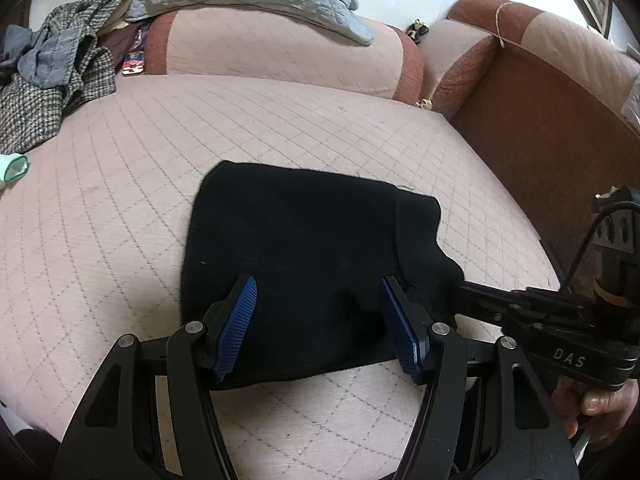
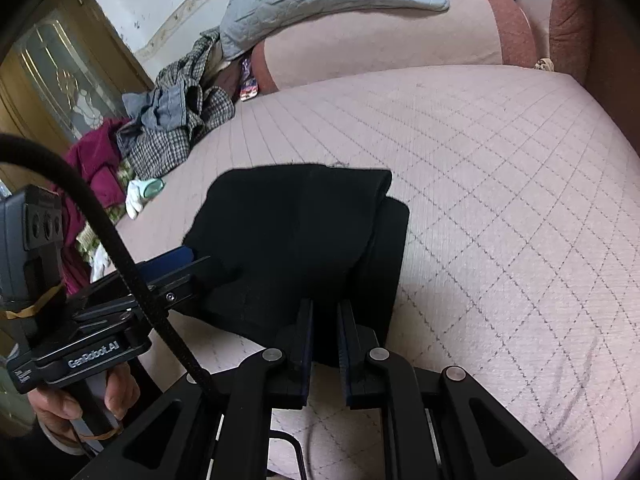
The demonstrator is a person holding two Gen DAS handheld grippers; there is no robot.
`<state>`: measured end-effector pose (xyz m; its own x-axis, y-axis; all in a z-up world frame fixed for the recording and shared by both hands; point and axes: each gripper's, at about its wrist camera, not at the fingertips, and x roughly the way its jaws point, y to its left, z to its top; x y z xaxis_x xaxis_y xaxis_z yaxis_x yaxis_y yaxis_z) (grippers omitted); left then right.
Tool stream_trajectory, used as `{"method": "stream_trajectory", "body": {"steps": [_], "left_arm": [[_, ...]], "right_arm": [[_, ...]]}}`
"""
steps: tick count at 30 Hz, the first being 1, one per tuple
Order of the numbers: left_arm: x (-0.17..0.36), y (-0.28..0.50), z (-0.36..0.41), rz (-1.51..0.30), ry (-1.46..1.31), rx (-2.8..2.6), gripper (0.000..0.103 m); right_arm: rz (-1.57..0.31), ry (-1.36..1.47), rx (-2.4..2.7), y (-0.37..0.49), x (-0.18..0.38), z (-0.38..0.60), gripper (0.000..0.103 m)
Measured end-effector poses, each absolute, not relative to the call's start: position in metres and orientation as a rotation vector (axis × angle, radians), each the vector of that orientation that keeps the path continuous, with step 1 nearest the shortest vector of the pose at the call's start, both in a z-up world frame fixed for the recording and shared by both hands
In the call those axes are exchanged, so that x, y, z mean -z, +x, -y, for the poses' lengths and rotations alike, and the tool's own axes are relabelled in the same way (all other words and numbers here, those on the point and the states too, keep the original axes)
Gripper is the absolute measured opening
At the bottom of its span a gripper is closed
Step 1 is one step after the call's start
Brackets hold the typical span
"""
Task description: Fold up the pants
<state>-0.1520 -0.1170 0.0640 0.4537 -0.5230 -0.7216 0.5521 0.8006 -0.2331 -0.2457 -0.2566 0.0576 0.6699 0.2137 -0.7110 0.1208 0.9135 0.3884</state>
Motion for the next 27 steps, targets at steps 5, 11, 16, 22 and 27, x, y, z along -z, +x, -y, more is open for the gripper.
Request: {"method": "stream_trajectory", "body": {"steps": [5, 11, 16, 22, 27], "left_arm": [[-0.07, -0.149, 0.11, -0.866, 0.023, 0.649, 0.063], [-0.074, -0.144, 0.1, -0.868, -0.004, 0.653, 0.063], [-0.072, -0.131, 0.081, -0.893, -0.068, 0.652, 0.065], [-0.064, -0.117, 0.066, -0.933, -0.129, 0.636, 0.065], [-0.058, -0.114, 0.068, -0.944, -0.102, 0.624, 0.065]], "right_arm": [[-0.809, 0.456, -0.052, -0.249, -0.067, 0.26, 0.013], [-0.809, 0.497, -0.05, -0.248, -0.065, 0.264, 0.024], [-0.812, 0.528, -0.025, -0.248, -0.06, 0.273, 0.041], [-0.828, 0.567, -0.015, -0.239, -0.052, 0.282, 0.046], [-0.826, 0.549, -0.011, -0.232, -0.055, 0.279, 0.047]]}}
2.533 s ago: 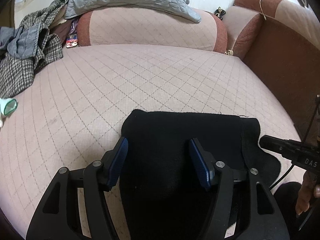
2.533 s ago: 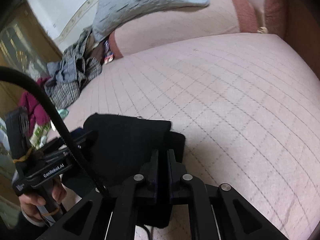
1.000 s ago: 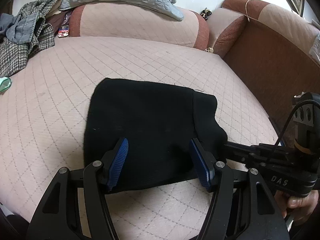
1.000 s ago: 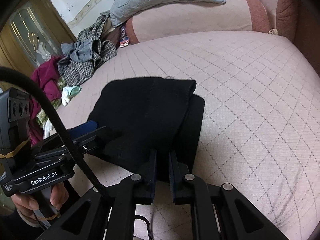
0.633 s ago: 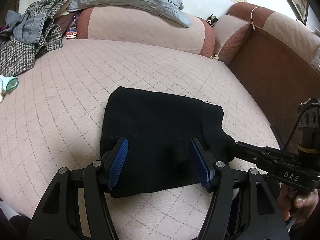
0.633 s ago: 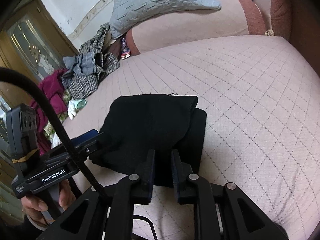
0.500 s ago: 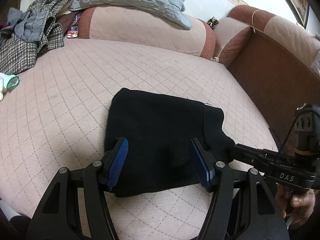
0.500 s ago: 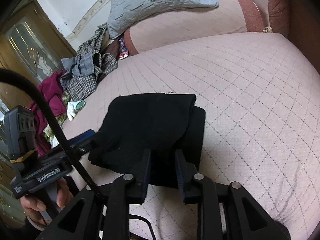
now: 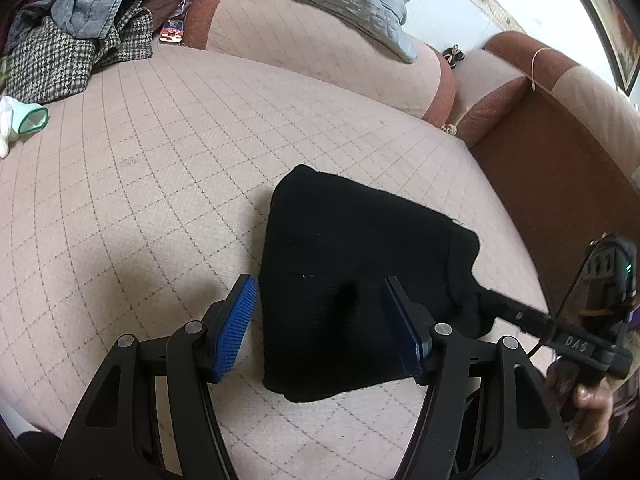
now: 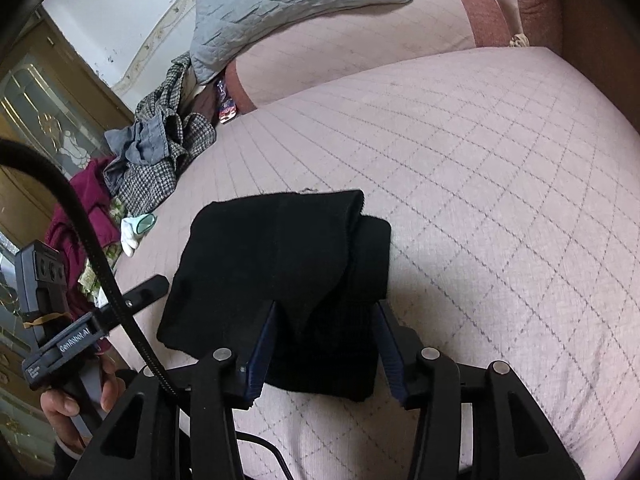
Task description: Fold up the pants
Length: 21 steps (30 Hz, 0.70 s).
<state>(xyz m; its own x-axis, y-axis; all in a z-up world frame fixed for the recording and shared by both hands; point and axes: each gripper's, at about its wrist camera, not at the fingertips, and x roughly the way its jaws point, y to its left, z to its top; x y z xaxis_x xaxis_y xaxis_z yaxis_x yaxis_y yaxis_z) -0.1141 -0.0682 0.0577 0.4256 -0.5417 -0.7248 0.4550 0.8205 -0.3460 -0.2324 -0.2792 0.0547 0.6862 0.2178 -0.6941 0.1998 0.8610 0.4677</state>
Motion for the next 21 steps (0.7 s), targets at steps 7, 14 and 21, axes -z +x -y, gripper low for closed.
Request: {"method": "stream_trajectory", "body": {"steps": [7, 14, 21], "left_arm": [[-0.05, -0.114, 0.075, -0.946, -0.056, 0.617, 0.065], [-0.04, -0.11, 0.082, -0.953, -0.019, 0.61, 0.065], [-0.033, -0.098, 0.086, -0.971, -0.047, 0.639, 0.069]], "right_arm": [[-0.785, 0.511, -0.002, -0.213, -0.064, 0.284, 0.047], [-0.84, 0.433, 0.046, -0.186, -0.054, 0.284, 0.047], [-0.826, 0.575, 0.033, -0.205, -0.033, 0.3, 0.061]]}}
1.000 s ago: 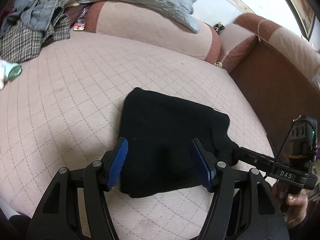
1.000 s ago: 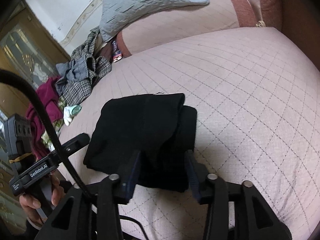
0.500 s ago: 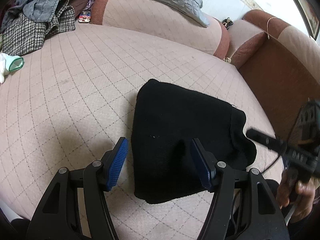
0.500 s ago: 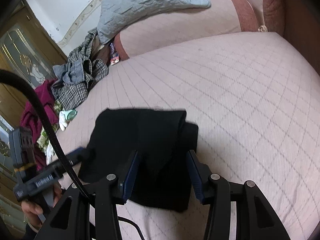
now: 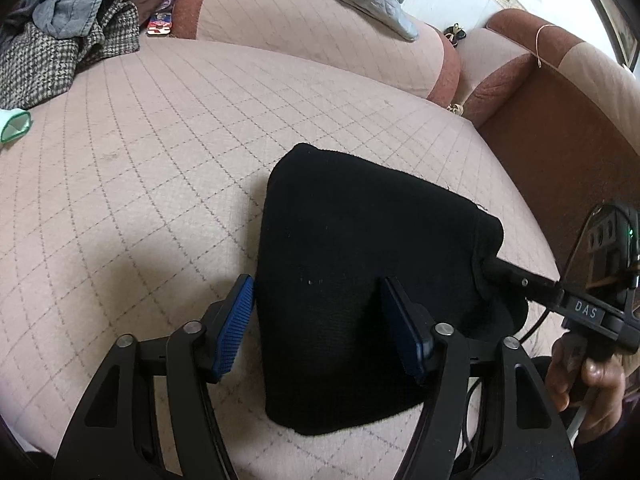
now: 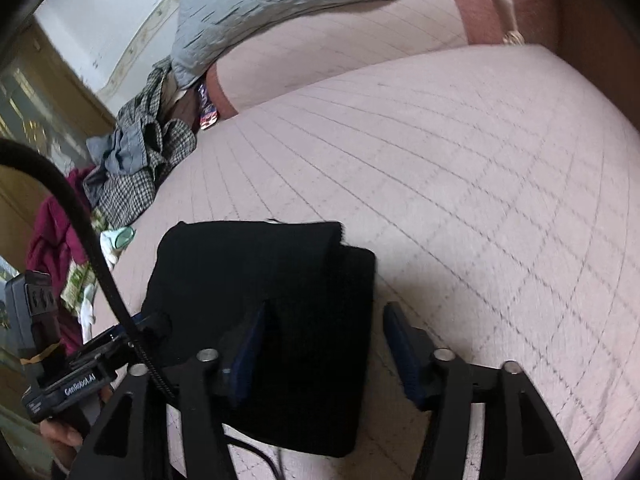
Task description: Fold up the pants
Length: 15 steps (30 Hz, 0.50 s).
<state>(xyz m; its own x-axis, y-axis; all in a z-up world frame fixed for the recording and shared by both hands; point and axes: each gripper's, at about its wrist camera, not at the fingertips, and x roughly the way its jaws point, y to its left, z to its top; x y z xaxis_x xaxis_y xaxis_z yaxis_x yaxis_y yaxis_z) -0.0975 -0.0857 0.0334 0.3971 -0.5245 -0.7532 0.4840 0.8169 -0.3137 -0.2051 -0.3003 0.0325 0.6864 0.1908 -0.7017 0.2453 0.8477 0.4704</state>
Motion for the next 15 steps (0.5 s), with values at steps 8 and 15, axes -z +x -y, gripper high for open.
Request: {"method": "stream_trajectory", "body": {"steps": [8, 15], "left_arm": [[-0.021, -0.084, 0.09, -1.023, -0.123, 0.683, 0.078], [-0.017, -0.086, 0.093, -0.983, -0.112, 0.7, 0.081]], "right_arm": [[-0.807, 0.757, -0.092, -0.205, -0.014, 0.311, 0.062], [-0.776, 0.782, -0.145, -0.204, -0.008, 0.309, 0.063]]}}
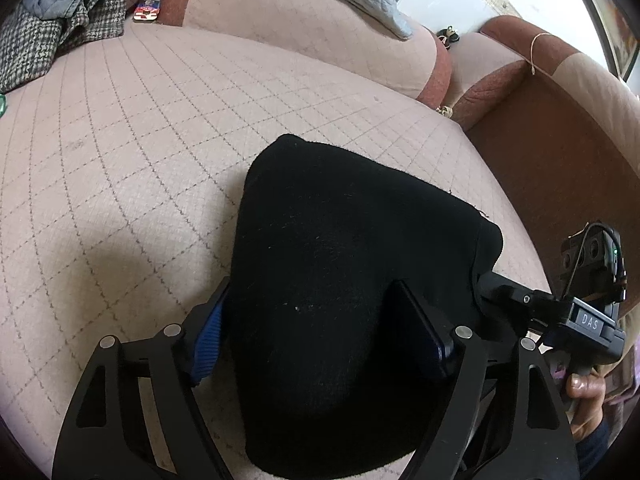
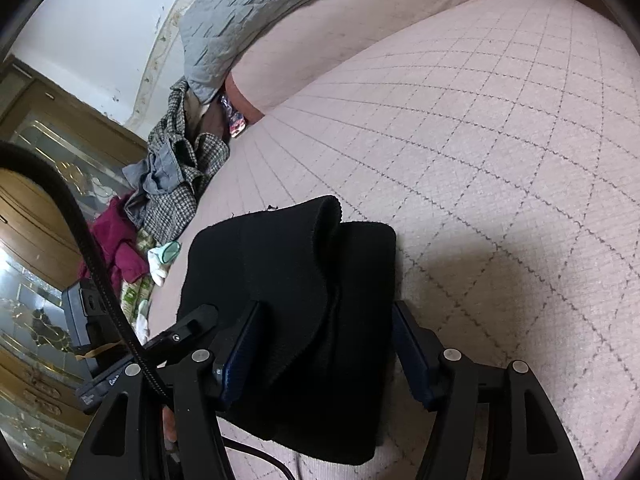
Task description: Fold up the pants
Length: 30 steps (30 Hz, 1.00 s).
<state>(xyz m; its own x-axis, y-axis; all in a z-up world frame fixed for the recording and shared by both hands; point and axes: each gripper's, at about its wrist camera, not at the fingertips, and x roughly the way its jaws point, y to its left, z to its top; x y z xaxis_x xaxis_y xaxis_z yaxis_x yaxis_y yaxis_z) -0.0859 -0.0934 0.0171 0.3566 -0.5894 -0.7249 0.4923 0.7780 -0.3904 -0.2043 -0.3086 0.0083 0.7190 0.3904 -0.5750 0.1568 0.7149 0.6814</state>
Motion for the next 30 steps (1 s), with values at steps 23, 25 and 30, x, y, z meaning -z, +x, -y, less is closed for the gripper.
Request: {"method": "stream_trajectory", "body": {"steps": [23, 25, 30], "left_arm": [[-0.062, -0.072, 0.071, -0.874, -0.125, 0.722, 0.057], [-0.069, -0.062, 0.068, -0.858, -0.121, 0.705, 0.057], [-0.072, -0.032, 0.059, -0.848, -0.116, 0.659, 0.057]], "right_arm": [[-0.685, 0.659, -0.178, -0.196, -0.064, 0.287, 0.032], [-0.677, 0.645, -0.187, -0.184, -0.071, 0.284, 0.032], [-0.666, 0.632, -0.204, -0.145, -0.077, 0.282, 0.032]]}}
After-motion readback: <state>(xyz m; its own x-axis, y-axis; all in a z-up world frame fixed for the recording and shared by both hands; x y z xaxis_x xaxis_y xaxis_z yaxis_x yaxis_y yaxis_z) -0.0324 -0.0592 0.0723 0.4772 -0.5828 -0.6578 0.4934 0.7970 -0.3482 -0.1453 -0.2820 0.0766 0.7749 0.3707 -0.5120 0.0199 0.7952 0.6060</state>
